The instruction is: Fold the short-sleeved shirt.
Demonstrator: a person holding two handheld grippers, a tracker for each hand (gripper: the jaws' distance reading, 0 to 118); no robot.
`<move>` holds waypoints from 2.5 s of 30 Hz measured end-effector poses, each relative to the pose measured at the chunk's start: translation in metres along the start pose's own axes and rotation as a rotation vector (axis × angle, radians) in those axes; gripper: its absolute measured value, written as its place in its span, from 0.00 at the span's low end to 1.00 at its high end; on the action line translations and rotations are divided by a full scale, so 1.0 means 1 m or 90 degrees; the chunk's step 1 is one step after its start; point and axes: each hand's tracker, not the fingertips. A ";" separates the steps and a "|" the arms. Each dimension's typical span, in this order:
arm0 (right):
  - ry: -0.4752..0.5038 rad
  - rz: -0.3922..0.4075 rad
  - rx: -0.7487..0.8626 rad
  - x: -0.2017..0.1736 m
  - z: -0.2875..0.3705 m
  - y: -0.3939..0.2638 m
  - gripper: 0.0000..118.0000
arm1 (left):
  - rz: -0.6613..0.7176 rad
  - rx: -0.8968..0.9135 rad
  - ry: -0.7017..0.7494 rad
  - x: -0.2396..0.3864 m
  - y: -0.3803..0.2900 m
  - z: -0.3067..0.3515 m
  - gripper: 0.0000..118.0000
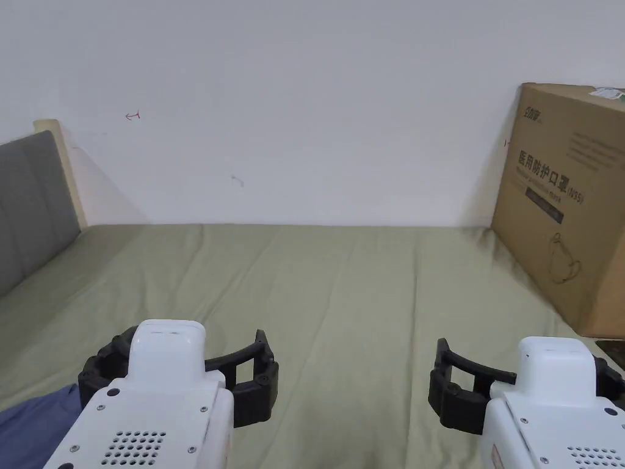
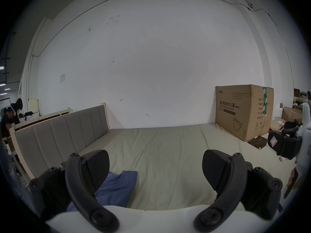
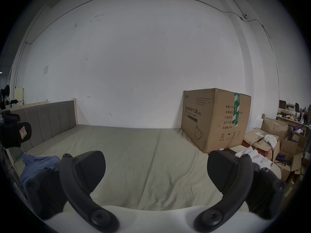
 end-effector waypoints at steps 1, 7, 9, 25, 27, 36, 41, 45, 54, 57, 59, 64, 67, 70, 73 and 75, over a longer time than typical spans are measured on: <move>0.000 0.000 0.001 0.000 0.000 0.002 1.00 | 0.001 0.000 -0.002 -0.001 0.000 0.000 0.96; -0.029 0.196 0.086 -0.027 0.004 0.016 1.00 | 0.200 0.022 -0.061 -0.024 0.002 -0.004 0.96; -0.035 0.300 0.120 -0.043 0.007 0.016 1.00 | 0.341 0.031 -0.075 -0.039 -0.005 -0.006 0.96; 0.053 0.168 -0.006 -0.048 -0.017 0.014 1.00 | 0.313 0.040 -0.009 -0.081 -0.049 -0.025 0.96; 0.045 0.005 -0.026 -0.026 -0.021 0.017 1.00 | 0.158 0.052 -0.016 -0.049 -0.010 -0.021 0.96; 0.017 -0.011 -0.027 -0.004 -0.014 -0.004 1.00 | 0.019 0.023 -0.035 0.007 0.007 -0.017 0.96; -0.006 0.027 0.009 -0.014 -0.006 0.014 0.99 | 0.024 0.033 -0.023 0.019 0.014 -0.010 0.92; -0.040 0.040 0.041 -0.020 0.003 0.018 0.53 | 0.044 0.032 -0.019 0.011 0.018 -0.005 0.32; -0.046 0.014 0.004 -0.013 0.001 0.007 0.02 | 0.048 0.010 -0.023 0.000 0.006 -0.007 0.00; -0.048 0.005 0.005 -0.010 -0.001 0.010 0.00 | 0.054 0.013 -0.025 0.001 0.009 -0.006 0.00; -0.054 0.018 0.009 -0.009 -0.001 0.012 0.00 | 0.051 0.015 -0.020 0.001 0.010 -0.008 0.00; -0.041 0.023 0.009 -0.011 -0.001 0.015 0.00 | 0.055 0.012 -0.020 0.001 0.009 -0.008 0.00; -0.019 0.025 0.007 -0.020 -0.004 0.018 0.00 | 0.053 0.015 -0.008 -0.006 0.008 -0.010 0.00; 0.023 0.035 0.017 -0.040 -0.008 0.024 0.00 | 0.052 0.018 0.025 -0.030 0.010 -0.004 0.00; 0.114 0.027 0.010 -0.069 -0.014 0.030 0.00 | 0.052 0.017 0.093 -0.068 0.010 0.009 0.00; 0.167 0.029 0.006 -0.093 -0.019 0.031 0.00 | 0.051 0.013 0.154 -0.089 0.014 0.027 0.00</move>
